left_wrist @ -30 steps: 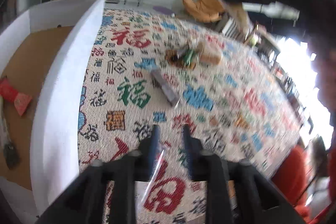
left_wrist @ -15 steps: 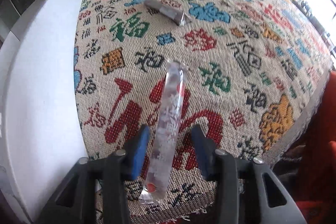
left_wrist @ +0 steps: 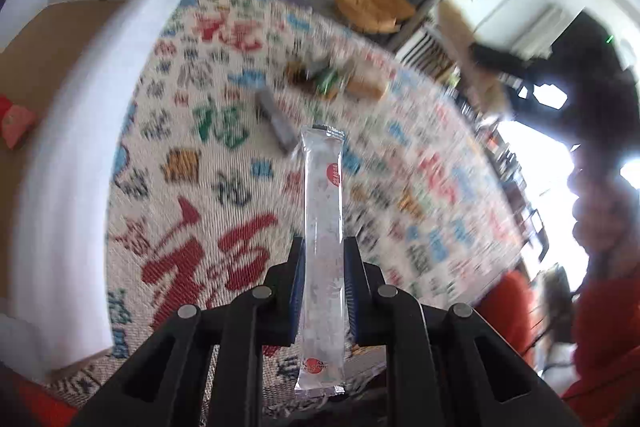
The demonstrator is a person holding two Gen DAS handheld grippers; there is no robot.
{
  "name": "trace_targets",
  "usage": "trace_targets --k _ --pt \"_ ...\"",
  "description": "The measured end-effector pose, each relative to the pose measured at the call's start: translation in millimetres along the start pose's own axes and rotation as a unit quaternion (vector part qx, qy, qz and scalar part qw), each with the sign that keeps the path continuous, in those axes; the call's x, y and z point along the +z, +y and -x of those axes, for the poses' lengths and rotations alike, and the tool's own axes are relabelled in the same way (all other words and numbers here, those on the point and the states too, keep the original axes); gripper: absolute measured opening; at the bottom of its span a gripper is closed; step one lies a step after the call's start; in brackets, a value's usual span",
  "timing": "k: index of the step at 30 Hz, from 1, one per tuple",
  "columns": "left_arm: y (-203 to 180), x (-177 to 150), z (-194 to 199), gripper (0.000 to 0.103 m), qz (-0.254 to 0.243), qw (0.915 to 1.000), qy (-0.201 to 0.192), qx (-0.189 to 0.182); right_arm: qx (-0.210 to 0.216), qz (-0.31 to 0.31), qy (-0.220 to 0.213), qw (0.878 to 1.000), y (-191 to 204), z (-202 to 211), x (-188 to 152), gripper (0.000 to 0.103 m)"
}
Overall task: Organize snacks
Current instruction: 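Carry both snacks into the white box and open both tools, then move both tools back over the remaining snacks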
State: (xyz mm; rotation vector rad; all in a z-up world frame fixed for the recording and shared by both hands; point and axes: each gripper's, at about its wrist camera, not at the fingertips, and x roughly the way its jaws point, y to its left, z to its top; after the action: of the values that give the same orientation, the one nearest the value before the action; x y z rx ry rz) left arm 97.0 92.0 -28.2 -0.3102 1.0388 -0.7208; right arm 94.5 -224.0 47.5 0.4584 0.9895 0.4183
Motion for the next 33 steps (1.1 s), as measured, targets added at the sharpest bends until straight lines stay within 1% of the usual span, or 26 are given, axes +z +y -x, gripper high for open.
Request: trace_targets --k 1,2,3,4,5,6,7,8,9,10,11,12,14,15,16,17,19,21,23,24,26,28,31,32,33 --pt "1.5 7.8 13.7 0.018 0.003 0.9999 -0.016 -0.002 0.01 0.003 0.0 1.0 10.2 -3.5 6.0 0.031" --pt "5.0 18.3 33.6 0.018 0.004 0.9993 -0.037 0.005 0.023 0.01 -0.001 1.0 23.5 -8.1 12.8 0.031" --pt "8.6 25.7 47.9 0.018 0.004 0.9985 -0.052 0.016 0.034 0.017 -0.002 0.999 37.1 -12.6 18.7 0.031" --pt "15.3 35.2 67.7 0.018 0.004 0.9967 -0.072 0.038 0.049 0.029 -0.003 0.998 57.1 -20.5 26.8 0.031" --pt "22.5 43.2 83.6 0.018 0.002 0.9941 -0.087 0.065 0.064 0.04 -0.003 0.997 77.1 -29.5 34.2 0.031" --pt "33.4 51.8 101.1 0.018 0.001 0.9887 -0.103 0.109 0.075 0.048 -0.002 0.996 93.4 -38.2 39.3 0.031" --pt "44.5 57.4 113.6 0.018 0.0 0.9828 -0.113 0.146 0.089 0.057 -0.002 0.994 114.2 -50.4 45.5 0.031" --pt "56.1 62.0 123.3 0.022 0.002 0.9747 -0.123 0.186 0.102 0.064 -0.001 0.993 131.1 -62.1 49.9 0.033" --pt "64.6 64.6 128.9 0.038 0.005 0.9677 -0.129 0.217 0.114 0.071 0.001 0.991 152.4 -77.5 55.2 0.035" --pt "78.2 67.7 134.9 0.053 0.014 0.9568 -0.132 0.259 0.113 0.077 -0.001 0.991 164.3 -87.1 57.1 0.046" --pt "91.9 69.2 139.2 0.082 0.025 0.9452 -0.132 0.298 0.111 0.084 -0.002 0.99 176.0 -95.8 59.5 0.072" --pt "99.6 68.3 141.8 0.086 0.031 0.936 -0.133 0.324 0.111 0.092 -0.004 0.989 186.0 -102.0 61.5 0.077" --pt "105.3 64.6 144.1 0.086 0.031 0.9218 -0.135 0.362 0.102 0.107 -0.017 0.989 193.0 -99.8 62.0 0.076" --pt "104.6 62.6 144.0 0.086 0.029 0.917 -0.137 0.373 0.097 0.115 -0.024 0.988 190.1 -93.8 59.7 0.076" --pt "100.8 60.7 142.2 0.086 0.025 0.9158 -0.142 0.375 0.091 0.122 -0.029 0.988 184.3 -88.4 57.1 0.077" --pt "95.0 59.7 139.2 0.086 0.019 0.9178 -0.15 0.367 0.072 0.133 -0.037 0.988 173.2 -81.6 51.9 0.079" --pt "76.6 59.8 129.3 0.088 0.002 0.9246 -0.169 0.341 0.021 0.153 -0.047 0.987 144.3 -74.3 39.8 0.079" --pt "55.8 64.4 112.5 0.088 -0.023 0.9326 -0.186 0.308 -0.045 0.172 -0.052 0.983 106.1 -76.0 23.2 0.079" --pt "41.9 70.9 94.2 0.088 -0.046 0.9349 -0.196 0.293 -0.151 0.19 -0.043 0.969 49.1 -86.0 0.1 0.079" --pt "38.0 76.0 85.9 0.088 -0.054 0.9343 -0.194 0.294 -0.196 0.19 -0.031 0.962 18.3 -90.2 -10.2 0.079" --pt "28.9 83.5 54.3 0.088 -0.076 0.9296 -0.171 0.318 -0.26 0.168 -0.01 0.951 -43.1 -90.5 -28.8 0.079" --pt "21.2 87.1 30.7 0.088 -0.097 0.9226 -0.142 0.345 -0.301 0.139 -0.006 0.943 -89.5 -82.0 -42.9 0.079" --pt "8.4 87.0 8.4 0.088 -0.141 0.9093 -0.117 0.374 -0.357 0.101 -0.027 0.928 -145.5 -56.3 -56.3 0.079" --pt "5.9 85.7 6.6 0.088 -0.147 0.9063 -0.114 0.379 -0.368 0.091 -0.036 0.925 -157.9 -49.8 -58.3 0.079" --pt "5.6 84.2 6.4 0.088 -0.147 0.9059 -0.109 0.382 -0.378 0.078 -0.043 0.922 -170.4 -44.4 -58.9 0.079"
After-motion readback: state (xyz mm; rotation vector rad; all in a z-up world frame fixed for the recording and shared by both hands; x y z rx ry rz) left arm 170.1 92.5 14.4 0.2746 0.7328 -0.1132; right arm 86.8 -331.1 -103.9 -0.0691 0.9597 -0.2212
